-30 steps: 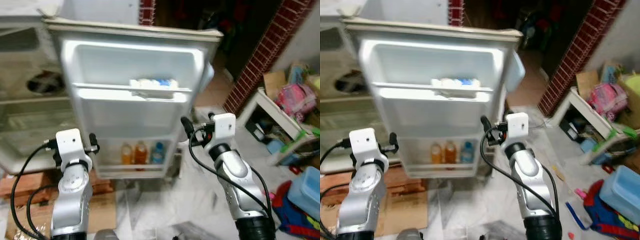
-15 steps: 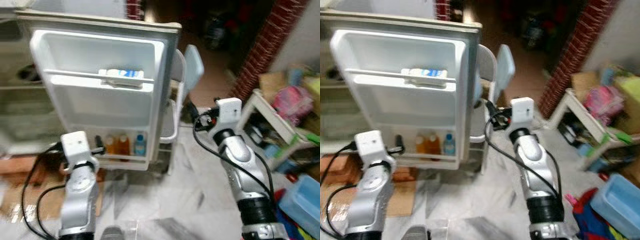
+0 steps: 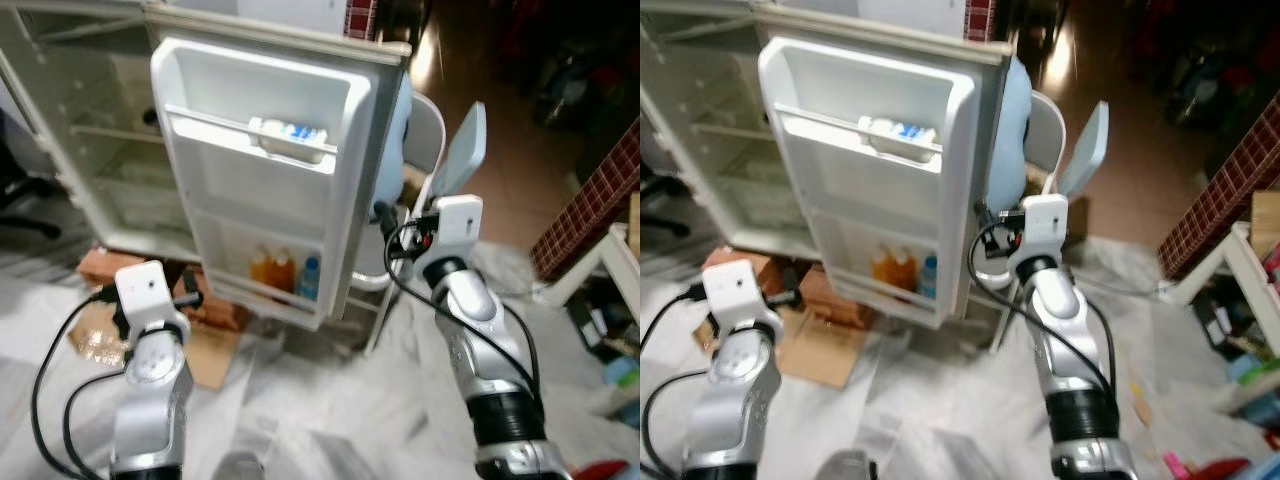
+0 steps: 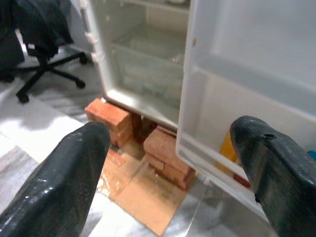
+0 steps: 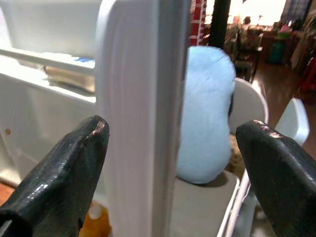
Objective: Restocking fridge
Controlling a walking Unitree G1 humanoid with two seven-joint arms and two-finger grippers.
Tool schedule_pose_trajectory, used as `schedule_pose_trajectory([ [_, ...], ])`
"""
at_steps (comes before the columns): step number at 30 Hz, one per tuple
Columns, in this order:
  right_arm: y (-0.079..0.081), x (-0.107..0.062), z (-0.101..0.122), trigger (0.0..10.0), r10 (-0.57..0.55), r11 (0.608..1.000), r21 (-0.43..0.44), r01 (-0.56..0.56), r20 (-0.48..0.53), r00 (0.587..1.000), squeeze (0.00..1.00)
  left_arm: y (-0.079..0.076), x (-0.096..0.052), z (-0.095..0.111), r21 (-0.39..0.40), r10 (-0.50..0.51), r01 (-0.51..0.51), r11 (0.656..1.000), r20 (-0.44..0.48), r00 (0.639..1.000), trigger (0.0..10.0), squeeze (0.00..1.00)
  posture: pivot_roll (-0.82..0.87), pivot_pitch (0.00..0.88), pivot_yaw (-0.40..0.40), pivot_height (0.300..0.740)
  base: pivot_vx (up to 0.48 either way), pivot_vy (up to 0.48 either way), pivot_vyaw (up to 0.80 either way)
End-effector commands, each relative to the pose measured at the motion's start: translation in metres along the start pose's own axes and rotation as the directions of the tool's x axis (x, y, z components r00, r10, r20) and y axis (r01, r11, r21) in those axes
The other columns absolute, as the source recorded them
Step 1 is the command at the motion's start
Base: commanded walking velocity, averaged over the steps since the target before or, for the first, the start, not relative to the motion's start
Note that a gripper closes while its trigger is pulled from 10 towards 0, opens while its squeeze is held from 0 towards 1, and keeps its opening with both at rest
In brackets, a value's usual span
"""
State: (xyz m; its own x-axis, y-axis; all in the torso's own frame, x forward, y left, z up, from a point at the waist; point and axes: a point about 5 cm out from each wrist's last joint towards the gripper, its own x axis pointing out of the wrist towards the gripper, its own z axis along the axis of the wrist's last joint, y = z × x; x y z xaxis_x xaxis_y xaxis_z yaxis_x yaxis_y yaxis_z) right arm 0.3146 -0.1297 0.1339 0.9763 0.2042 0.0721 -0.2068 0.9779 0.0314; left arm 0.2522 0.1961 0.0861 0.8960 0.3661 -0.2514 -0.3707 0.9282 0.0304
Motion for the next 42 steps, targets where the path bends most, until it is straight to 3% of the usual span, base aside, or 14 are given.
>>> schedule_pose_trajectory([
  [1, -0.005, -0.002, 0.002, 10.0, -0.013, 1.0, -0.015, 0.013, 0.012, 1.0, 0.0, -0.006, 0.0, 0.004, -0.008, -0.019, 0.019, 1.0, 0.018, 1.0, 10.0, 0.0, 0.09, 0.0, -0.057, 0.74, 0.458, 0.0, 0.0],
  [17, 0.001, -0.001, 0.004, 10.0, 0.003, 1.0, -0.021, -0.002, 0.033, 0.999, 0.0, -0.008, 0.001, 0.003, -0.022, -0.016, 0.016, 1.0, 0.015, 1.0, 10.0, 0.0, 0.09, 0.0, -0.063, 0.74, 0.48, 0.0, 0.0],
  [20, 0.002, -0.001, 0.005, 10.0, 0.002, 1.0, -0.019, -0.001, 0.036, 0.999, 0.0, -0.009, 0.001, -0.003, -0.005, -0.015, 0.015, 1.0, -0.031, 0.999, 10.0, 0.0, 0.09, 0.0, -0.063, 0.74, 0.0, 0.0, 0.0],
  [23, 0.001, -0.001, 0.004, 10.0, 0.001, 1.0, -0.018, -0.001, 0.036, 0.999, 0.0, -0.006, -0.003, -0.009, -0.009, -0.079, 0.078, 0.997, -0.056, 0.995, 10.0, 0.0, 0.09, 0.0, -0.063, 0.74, 0.0, 0.0, 0.0],
  [26, 0.0, 0.0, 0.003, 10.0, 0.007, 1.0, -0.012, -0.006, 0.035, 0.999, 0.0, 0.003, -0.01, -0.012, 0.063, -0.162, 0.164, 0.984, -0.033, 0.986, 10.0, 0.0, 0.1, 0.0, -0.064, 0.74, 0.0, 0.0, 0.0],
  [28, 0.001, 0.001, 0.002, 10.0, 0.03, 1.0, -0.003, -0.029, 0.024, 0.999, 0.0, 0.011, -0.015, -0.02, 0.098, -0.208, 0.214, 0.972, -0.072, 0.975, 10.0, 0.0, 0.11, 0.0, -0.067, 0.74, 0.0, 0.0, 0.0],
  [31, 0.001, 0.006, -0.002, 10.0, 0.047, 0.999, -0.007, -0.047, -0.002, 0.999, 0.0, 0.014, -0.026, -0.033, 0.187, -0.312, 0.334, 0.924, -0.138, 0.94, 10.0, 0.0, 0.12, 0.0, -0.071, 0.74, 0.0, 0.0, 0.0],
  [35, -0.002, 0.019, 0.005, 10.0, 0.033, 0.999, -0.032, -0.032, 0.016, 0.999, 0.0, 0.02, -0.04, -0.037, 0.266, -0.333, 0.359, 0.895, -0.139, 0.933, 10.0, 0.0, 0.13, 0.0, -0.074, 0.74, 0.0, 0.0, 0.0],
  [37, 0.002, 0.031, 0.017, 10.0, 0.041, 0.996, -0.086, -0.036, 0.058, 0.997, 0.0, 0.029, -0.05, -0.046, 0.264, -0.311, 0.347, 0.9, -0.17, 0.935, 10.0, 0.0, 0.14, 0.0, -0.075, 0.74, 0.0, 0.0, 0.4],
  [40, 0.011, 0.048, 0.031, 10.0, 0.031, 0.998, -0.065, -0.025, 0.094, 0.995, 0.0, 0.041, -0.055, -0.064, 0.271, -0.279, 0.334, 0.903, -0.222, 0.934, 10.0, 0.0, 0.15, 0.0, -0.083, 0.74, 0.0, 0.0, 0.8],
  [42, 0.019, 0.057, 0.036, 10.0, 0.026, 0.998, -0.06, -0.021, 0.1, 0.995, 0.0, 0.042, -0.055, -0.068, 0.204, -0.292, 0.337, 0.919, -0.222, 0.93, 10.0, 0.0, 0.16, 0.0, -0.086, 0.74, 0.0, 0.0, 0.8],
])
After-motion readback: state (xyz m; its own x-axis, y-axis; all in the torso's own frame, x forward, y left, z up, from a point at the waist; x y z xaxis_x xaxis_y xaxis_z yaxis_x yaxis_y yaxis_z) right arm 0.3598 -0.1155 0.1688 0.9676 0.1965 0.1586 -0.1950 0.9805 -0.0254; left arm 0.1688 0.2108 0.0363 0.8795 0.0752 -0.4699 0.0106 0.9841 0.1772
